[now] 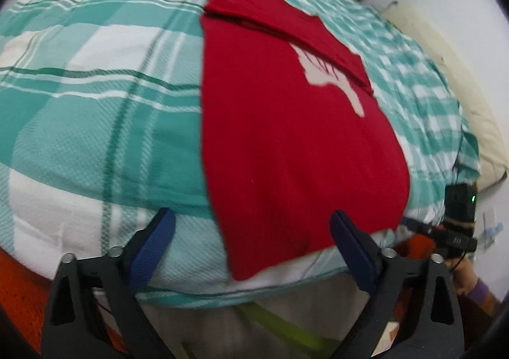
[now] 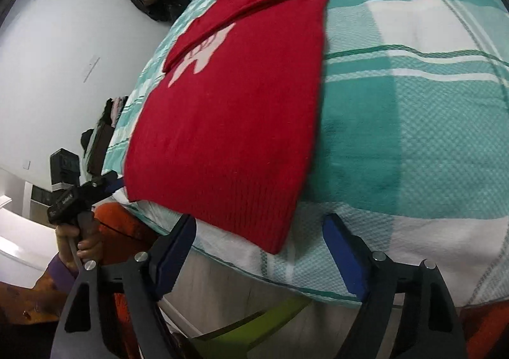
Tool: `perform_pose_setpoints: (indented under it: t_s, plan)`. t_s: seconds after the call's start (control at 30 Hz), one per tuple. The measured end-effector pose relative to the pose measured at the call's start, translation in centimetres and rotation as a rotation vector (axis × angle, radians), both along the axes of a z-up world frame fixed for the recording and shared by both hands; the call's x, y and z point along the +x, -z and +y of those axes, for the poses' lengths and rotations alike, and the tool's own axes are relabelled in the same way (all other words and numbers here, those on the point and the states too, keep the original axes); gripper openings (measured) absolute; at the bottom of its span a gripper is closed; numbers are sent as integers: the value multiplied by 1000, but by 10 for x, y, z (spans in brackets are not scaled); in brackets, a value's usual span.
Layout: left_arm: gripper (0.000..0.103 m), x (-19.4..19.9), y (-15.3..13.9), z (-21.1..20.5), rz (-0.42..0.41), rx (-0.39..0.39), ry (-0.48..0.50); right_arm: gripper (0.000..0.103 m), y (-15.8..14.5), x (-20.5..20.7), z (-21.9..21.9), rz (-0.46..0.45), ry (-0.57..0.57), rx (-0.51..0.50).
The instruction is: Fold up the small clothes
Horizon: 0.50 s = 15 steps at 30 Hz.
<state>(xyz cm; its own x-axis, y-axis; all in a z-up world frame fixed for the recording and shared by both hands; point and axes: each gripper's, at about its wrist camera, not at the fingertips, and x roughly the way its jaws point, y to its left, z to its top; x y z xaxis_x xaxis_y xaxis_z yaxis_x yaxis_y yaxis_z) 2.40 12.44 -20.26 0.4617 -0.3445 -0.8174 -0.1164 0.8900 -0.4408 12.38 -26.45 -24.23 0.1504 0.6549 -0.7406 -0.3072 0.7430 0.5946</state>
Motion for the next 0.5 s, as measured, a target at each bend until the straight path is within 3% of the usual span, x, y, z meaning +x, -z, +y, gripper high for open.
perform_pose_setpoints:
  t_s: [0.03, 0.07, 0.1, 0.13, 0.17, 0.37, 0.5]
  plan:
    - [76, 1, 1, -2, 14, 26, 3, 68, 1, 2, -1, 6, -4, 20]
    - [53, 2, 3, -3, 30, 40, 2, 43, 3, 6, -2, 26, -7, 56]
    - [37, 2, 4, -2, 44, 32, 2, 18, 6, 8, -4, 43, -4, 68]
    - [5, 3, 6, 1, 63, -20, 7, 8, 7, 8, -5, 52, 4, 69]
    - [6, 3, 6, 4, 81, -76, 1, 6, 7, 9, -7, 56, 13, 69]
    - [5, 8, -33, 10, 10, -187, -13, 6, -35, 8, -18, -30, 76, 225]
    - [5, 63, -60, 26, -66, -262, -63, 6, -60, 51, -22, -90, 171, 319]
